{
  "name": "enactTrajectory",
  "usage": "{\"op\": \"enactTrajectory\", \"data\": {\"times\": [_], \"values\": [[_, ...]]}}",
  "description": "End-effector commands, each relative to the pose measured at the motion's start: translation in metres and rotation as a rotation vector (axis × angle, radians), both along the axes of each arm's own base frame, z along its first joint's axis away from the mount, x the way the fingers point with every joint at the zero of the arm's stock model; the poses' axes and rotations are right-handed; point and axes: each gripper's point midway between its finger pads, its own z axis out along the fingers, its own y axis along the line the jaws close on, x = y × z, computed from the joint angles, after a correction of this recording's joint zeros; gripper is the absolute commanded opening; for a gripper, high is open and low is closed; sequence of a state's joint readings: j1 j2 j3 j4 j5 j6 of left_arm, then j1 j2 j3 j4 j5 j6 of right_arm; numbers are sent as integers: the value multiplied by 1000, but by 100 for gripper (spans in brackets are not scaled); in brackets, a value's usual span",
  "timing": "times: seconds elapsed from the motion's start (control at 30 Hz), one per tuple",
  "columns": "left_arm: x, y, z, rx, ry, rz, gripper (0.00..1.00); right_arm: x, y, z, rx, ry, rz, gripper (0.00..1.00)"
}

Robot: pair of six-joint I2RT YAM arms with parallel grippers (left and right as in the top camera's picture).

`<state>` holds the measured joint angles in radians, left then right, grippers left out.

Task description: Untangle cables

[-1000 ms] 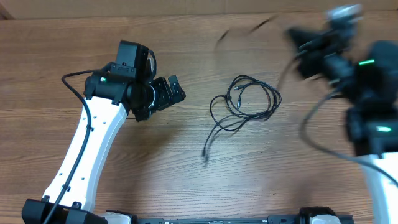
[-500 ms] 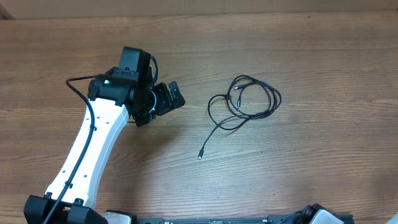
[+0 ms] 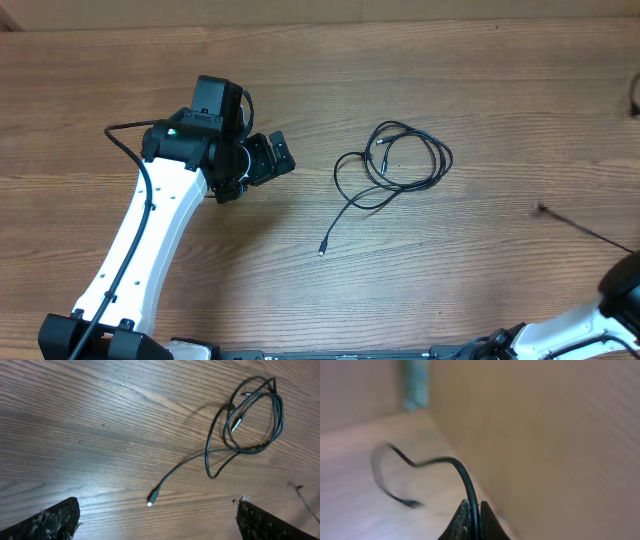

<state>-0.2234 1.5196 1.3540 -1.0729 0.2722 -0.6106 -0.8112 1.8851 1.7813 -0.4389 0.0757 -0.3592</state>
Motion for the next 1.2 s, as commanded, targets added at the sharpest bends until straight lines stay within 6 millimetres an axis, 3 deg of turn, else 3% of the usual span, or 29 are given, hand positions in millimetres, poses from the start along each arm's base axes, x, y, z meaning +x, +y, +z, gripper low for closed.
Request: {"op": "enactTrajectory", "data": {"times": [0.0, 0.13, 0.23, 0.37, 0.47, 0.5, 0.53, 0.6, 0.63, 0.7, 0.77, 0.9, 1.03, 1.17], "values": [[0, 2, -1, 27, -11, -3, 100, -45, -46, 38, -121, -54, -134, 4], [6, 5, -1, 48, -36, 8, 99, -62, -68, 80, -198, -199, -73, 4], [11, 9, 0, 68, -55, 16, 100, -73, -74, 89, -205, -233, -28, 4], [13, 14, -1, 97, -65, 28, 100, -98, -91, 65, -147, -193, -84, 4], [15, 18, -1, 119, -73, 38, 100, -116, -104, 12, -13, -124, -132, 6], [15, 19, -1, 123, -75, 41, 100, -122, -107, -13, 66, -109, -158, 14], [16, 19, -1, 123, -77, 41, 100, -125, -107, -35, 136, -101, -183, 31], [18, 18, 0, 120, -85, 41, 100, -129, -103, -78, 276, -74, -223, 86], [18, 18, 0, 120, -87, 42, 100, -130, -99, -93, 328, -63, -238, 100], [18, 18, 0, 120, -87, 41, 99, -128, -89, -112, 423, -67, -267, 100], [18, 17, 0, 116, -86, 39, 100, -120, -76, -117, 518, -117, -299, 100], [15, 11, 0, 98, -77, 28, 100, -89, -41, -96, 677, -261, -263, 100], [15, 8, 0, 97, -80, 19, 100, -47, 22, -67, 820, -303, -64, 100], [15, 3, 1, 94, -88, 5, 100, -16, 89, -59, 913, -223, 44, 100]]}}
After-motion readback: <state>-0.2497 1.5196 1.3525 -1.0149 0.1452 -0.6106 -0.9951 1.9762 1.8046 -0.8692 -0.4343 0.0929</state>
